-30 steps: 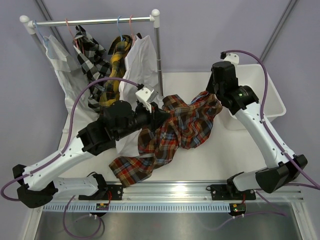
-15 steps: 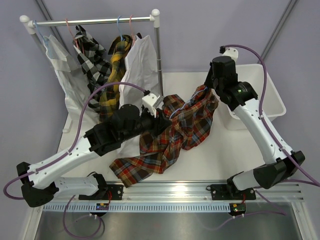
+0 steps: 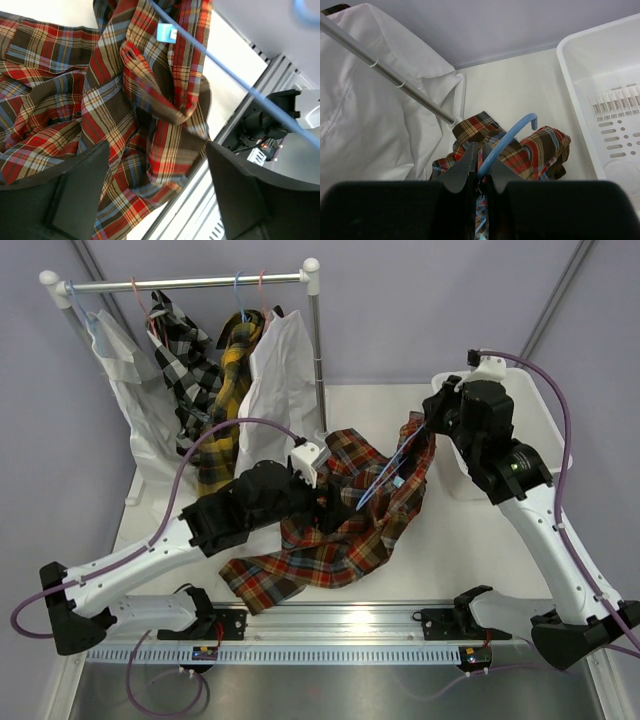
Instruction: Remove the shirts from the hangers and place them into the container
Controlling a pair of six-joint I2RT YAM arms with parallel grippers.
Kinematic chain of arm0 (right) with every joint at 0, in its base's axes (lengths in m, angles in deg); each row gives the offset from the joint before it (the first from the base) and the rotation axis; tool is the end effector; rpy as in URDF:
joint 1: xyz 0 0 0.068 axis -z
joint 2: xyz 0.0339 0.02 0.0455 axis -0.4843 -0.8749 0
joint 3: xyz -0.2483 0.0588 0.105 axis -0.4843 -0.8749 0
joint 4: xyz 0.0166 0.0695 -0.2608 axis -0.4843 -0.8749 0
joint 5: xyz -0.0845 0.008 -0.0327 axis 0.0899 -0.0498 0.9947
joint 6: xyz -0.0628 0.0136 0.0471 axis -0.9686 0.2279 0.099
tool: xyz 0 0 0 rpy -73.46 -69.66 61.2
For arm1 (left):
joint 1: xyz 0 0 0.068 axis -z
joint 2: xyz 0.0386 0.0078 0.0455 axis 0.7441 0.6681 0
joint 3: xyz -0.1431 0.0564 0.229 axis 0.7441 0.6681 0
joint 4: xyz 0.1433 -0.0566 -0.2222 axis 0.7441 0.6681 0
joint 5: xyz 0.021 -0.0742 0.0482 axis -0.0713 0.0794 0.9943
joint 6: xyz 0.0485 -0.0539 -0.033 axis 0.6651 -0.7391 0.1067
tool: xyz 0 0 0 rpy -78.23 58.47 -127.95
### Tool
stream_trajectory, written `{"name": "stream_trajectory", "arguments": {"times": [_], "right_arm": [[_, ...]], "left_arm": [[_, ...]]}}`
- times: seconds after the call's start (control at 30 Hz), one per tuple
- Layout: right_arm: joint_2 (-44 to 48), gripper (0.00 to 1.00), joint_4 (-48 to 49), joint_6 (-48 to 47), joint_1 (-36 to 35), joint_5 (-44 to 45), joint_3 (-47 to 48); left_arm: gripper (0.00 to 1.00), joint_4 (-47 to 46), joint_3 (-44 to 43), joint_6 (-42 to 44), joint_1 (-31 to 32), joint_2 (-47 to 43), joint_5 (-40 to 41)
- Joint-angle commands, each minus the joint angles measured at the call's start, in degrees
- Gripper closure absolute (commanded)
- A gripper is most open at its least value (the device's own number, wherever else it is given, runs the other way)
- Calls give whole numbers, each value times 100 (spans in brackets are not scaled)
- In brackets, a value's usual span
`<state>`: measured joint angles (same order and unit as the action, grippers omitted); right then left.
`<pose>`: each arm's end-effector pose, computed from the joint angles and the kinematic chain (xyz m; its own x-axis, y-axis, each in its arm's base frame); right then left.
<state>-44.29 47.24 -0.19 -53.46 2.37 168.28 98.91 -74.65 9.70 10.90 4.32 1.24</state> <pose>0.2627 0.0964 0.4549 -0.2588 0.2561 -0.9314 -0.0314 0.9615 0.2731 0.1495 -0.2455 0.3528 -0.4905 0.1115 -0.8643 0.7168 0.6156 -0.3274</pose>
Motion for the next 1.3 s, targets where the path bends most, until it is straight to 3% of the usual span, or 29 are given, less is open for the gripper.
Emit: {"name": "stream_trajectory", "arguments": {"times": [0.0,0.23,0.47,0.67,1.03,1.27], "right_arm": [[274,100,518,-23,-3,-552,-484],[478,100,1133,-207,-345,-835,-1312],[100,100,1309,-523,-996,-116,-1181],[-278,100,1336,-1033,-1383,517,-715],[-542,100,1529,-1578,-1541,1036,-284],[-612,100,1512,-1623,-1559,1072,-196]], "left_arm": [[12,-184,-71,62,17,-619,37],[7,493,-800,10,17,-1051,117],[12,529,-1749,-368,8,11,-270],[21,1099,-2338,-658,17,1031,-253],[36,1645,-1822,-860,17,1173,-156],[56,1645,-1619,-878,43,1094,-148]]}}
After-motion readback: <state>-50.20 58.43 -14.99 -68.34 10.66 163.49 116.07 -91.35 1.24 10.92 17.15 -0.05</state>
